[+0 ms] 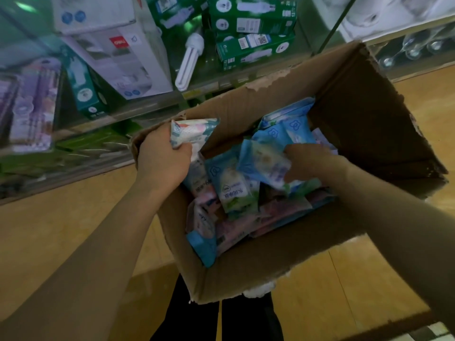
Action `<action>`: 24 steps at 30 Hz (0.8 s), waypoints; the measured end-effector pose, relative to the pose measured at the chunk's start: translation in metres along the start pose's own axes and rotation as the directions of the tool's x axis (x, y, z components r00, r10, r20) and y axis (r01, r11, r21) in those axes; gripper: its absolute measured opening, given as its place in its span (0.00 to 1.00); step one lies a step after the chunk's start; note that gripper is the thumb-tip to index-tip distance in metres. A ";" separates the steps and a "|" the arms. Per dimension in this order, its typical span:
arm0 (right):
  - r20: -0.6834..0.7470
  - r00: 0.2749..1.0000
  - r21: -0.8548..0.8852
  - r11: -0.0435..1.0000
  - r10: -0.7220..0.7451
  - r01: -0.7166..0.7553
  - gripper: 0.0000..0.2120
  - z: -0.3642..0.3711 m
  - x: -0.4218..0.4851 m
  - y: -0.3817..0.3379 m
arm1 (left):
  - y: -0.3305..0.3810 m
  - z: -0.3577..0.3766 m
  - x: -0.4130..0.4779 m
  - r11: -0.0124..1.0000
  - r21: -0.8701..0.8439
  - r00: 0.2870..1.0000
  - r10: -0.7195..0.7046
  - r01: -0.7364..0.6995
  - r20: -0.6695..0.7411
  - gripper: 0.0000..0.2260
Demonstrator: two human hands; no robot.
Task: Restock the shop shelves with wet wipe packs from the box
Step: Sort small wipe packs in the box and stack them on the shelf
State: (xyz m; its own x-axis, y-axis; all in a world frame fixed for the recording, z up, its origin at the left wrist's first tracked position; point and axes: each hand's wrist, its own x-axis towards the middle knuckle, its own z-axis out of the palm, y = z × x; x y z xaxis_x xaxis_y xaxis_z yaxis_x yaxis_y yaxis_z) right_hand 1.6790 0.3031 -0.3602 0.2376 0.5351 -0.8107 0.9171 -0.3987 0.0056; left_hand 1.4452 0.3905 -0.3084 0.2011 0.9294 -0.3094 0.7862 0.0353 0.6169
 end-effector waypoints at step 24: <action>0.125 0.978 0.409 0.907 -0.168 0.104 0.20 0.078 -0.033 -0.175 | 0.003 -0.011 0.001 0.995 0.091 0.997 0.043 -0.048 0.058 0.18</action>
State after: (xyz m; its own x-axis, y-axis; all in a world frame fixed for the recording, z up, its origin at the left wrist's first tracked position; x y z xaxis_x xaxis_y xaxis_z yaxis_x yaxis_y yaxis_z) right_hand 1.4854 0.2974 -0.3805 0.0380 0.4976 -0.8666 0.7254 -0.6102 -0.3186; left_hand 1.4418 0.3960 -0.2988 0.2681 0.9074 -0.3236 0.8254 -0.0431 0.5630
